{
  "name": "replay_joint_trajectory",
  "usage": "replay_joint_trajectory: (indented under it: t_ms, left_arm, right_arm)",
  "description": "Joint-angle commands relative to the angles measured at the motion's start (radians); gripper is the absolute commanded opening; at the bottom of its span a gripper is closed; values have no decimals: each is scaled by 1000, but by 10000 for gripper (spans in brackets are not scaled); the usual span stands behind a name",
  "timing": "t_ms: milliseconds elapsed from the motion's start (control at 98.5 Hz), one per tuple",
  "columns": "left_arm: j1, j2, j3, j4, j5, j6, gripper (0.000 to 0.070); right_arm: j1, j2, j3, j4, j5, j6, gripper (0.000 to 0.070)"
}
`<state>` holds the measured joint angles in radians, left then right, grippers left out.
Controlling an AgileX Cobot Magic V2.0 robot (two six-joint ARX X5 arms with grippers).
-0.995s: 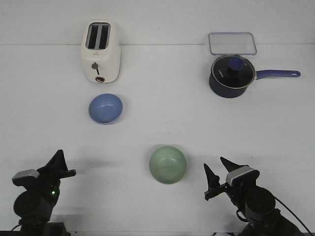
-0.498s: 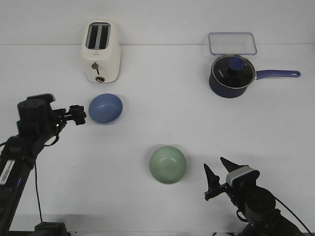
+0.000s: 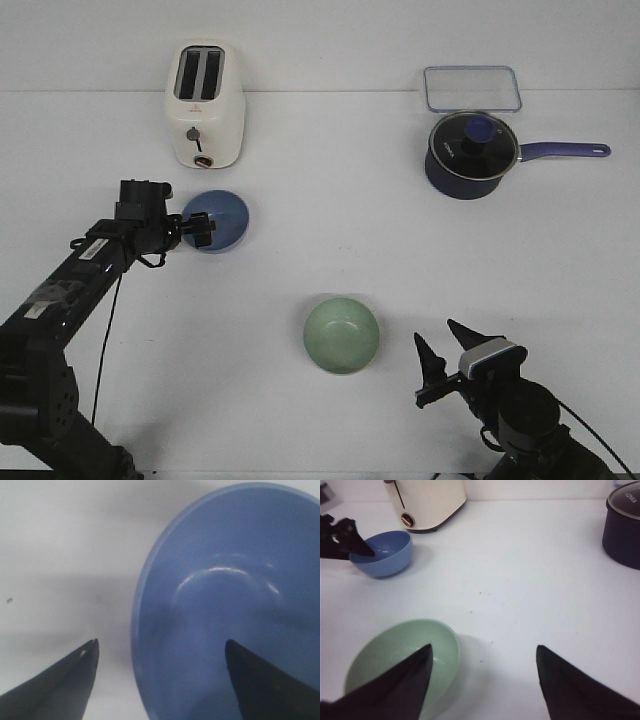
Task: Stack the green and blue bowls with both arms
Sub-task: 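Reach the left gripper forward and grasp the rim of the blue bowl, then carry the blue bowl with the left gripper and lower it into the green bowl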
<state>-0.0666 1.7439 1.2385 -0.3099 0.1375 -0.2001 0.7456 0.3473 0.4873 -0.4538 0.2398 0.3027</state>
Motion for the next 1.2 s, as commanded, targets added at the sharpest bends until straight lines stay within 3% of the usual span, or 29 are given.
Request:
replay_joint_trajectory:
  t_ms: [0,91,223,295,569,792,924,1188]
  left_arm:
    - [0,33,16,30,1,9,462]
    - [0,41,16,55,1,2,424]
    - [-5,37,16,61,1,2,114]
    - [-11,37,16,55,1,5,5]
    - [-19,-55,24,3,-4,6,10]
    - [-54,-323,24,-84,120,-3,9]
    - [-155,-436,13,-170,122,-6,9]
    - [-470,-445,-92,-105,72,-105,9]
  right_arm:
    - [8,1,4,11,5,-12,407]
    - [8,1,4,11,5,-12,407]
    - [8,1,4,11,5,-12,407]
    - [8,1,4,11,5,-12,407]
    - [8,1,4,11,5,-12,407]
    - [8,1,4,11,5,-12,407]
    - [8,1,4,11,5,-12,407]
    - [8,1,4,12,5,-12,407]
